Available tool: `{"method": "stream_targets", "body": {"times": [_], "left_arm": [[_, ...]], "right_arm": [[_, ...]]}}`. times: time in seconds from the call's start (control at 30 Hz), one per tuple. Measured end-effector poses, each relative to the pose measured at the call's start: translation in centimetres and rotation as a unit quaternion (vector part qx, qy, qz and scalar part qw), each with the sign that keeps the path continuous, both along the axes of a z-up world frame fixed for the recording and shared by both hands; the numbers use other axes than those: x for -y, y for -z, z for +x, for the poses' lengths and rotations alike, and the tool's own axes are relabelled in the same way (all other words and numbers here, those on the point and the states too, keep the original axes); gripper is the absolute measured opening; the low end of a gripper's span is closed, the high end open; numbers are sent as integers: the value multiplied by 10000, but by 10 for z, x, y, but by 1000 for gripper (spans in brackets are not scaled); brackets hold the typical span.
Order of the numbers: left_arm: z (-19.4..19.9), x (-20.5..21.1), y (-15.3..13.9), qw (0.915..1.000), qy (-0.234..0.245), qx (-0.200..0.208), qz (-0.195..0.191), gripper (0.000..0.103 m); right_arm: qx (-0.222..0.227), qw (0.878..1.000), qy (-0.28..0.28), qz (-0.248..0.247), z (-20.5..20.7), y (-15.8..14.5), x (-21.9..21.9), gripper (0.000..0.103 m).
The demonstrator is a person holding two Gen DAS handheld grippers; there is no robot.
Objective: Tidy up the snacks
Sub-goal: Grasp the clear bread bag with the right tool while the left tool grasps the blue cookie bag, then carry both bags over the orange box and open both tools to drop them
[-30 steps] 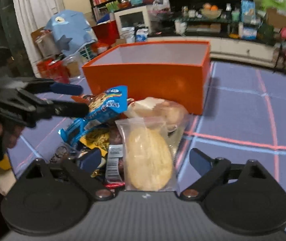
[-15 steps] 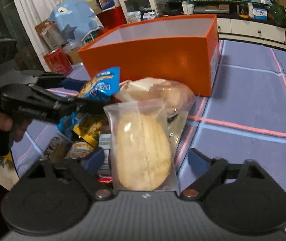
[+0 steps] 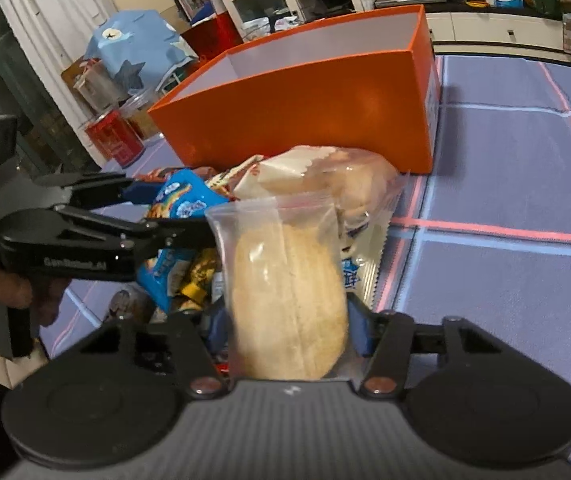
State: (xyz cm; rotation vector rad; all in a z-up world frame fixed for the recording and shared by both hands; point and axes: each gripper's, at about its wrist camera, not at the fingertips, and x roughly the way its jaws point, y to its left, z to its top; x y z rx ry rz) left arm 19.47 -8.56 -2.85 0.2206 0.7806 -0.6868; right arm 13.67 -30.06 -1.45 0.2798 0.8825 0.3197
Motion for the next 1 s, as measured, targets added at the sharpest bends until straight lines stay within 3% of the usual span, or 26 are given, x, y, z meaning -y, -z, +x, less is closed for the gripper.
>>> {"method": "stream_targets", "body": {"times": [0.13,0.37,0.6,0.63,0.77,0.87,1.0], "left_arm": [[-9,-8,1,9999,-109,-31,16,59],[-11,-18,3,9986,-414,-289,-174,54],[-20,-16,2,9981,-532,-249,-179,53],[-22,-15,3,9982,-541,-231,-147,51],[-23,-13,4,9984,-524,-219,-16,25],[-23,-16,-1,9981,-537,-265,-130,23],[-29,-21,-16,9976,-636,15,-259,23]], "right_arm": [[20,10000,60,14,-1,0,-1,57],[-40,9999,114,78,1,2,-1,57],[-53,9998,185,55,0,2,-2,57],[-54,9998,189,35,0,2,-3,57],[-27,9997,189,-130,-1,-1,-8,56],[86,9991,220,-353,-4,-6,-14,56],[417,9953,309,-823,-12,-19,-21,56]]}}
